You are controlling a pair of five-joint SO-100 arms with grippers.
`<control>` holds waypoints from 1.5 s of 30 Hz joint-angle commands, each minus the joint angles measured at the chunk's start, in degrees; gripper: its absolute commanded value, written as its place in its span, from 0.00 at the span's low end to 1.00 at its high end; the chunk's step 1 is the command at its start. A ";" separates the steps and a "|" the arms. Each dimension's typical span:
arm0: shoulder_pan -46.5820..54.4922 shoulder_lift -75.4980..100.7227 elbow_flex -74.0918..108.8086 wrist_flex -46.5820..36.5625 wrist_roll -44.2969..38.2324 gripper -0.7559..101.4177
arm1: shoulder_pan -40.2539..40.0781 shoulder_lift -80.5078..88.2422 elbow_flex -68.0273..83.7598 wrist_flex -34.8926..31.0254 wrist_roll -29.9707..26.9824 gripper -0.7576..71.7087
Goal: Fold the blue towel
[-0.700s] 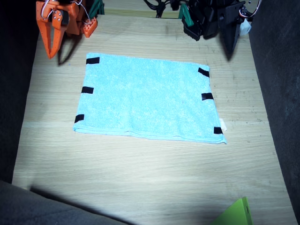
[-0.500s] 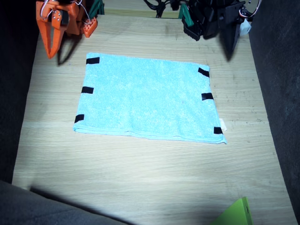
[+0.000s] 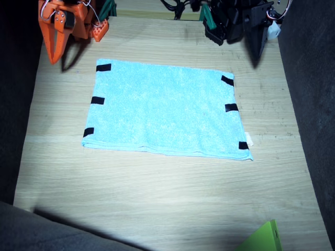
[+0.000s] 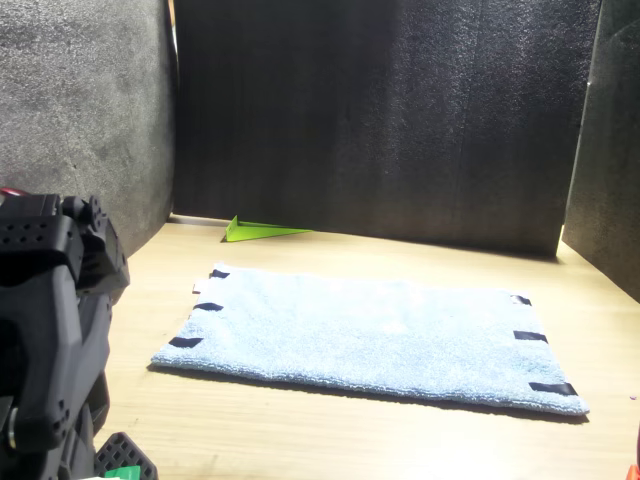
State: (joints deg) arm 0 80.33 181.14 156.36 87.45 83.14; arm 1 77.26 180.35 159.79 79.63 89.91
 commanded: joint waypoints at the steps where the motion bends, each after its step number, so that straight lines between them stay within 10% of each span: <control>1: -0.53 0.79 -0.09 0.44 1.32 0.01 | 1.23 0.00 -2.02 0.97 0.00 0.02; 28: 0.97 0.35 -0.18 0.00 -0.35 0.00 | 2.99 -0.44 -1.58 -2.37 2.81 0.01; 32: 2.11 -13.36 -3.25 -7.03 -1.14 0.00 | 7.21 -25.84 -9.58 -12.57 2.55 0.01; 36: 2.37 -33.22 -9.76 -15.29 -2.64 0.00 | 5.89 -62.67 -32.70 -8.88 1.23 0.01; 40: 1.05 -39.99 -13.97 -17.67 -3.43 0.00 | 8.88 -59.41 -33.49 -10.02 -4.04 0.01; 45: -0.88 -46.93 -15.12 -21.62 -4.66 0.04 | 13.36 -53.26 -34.10 -3.78 -2.29 0.24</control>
State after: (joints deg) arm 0 80.51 136.41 143.70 67.24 79.10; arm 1 88.68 123.40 127.79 71.98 86.66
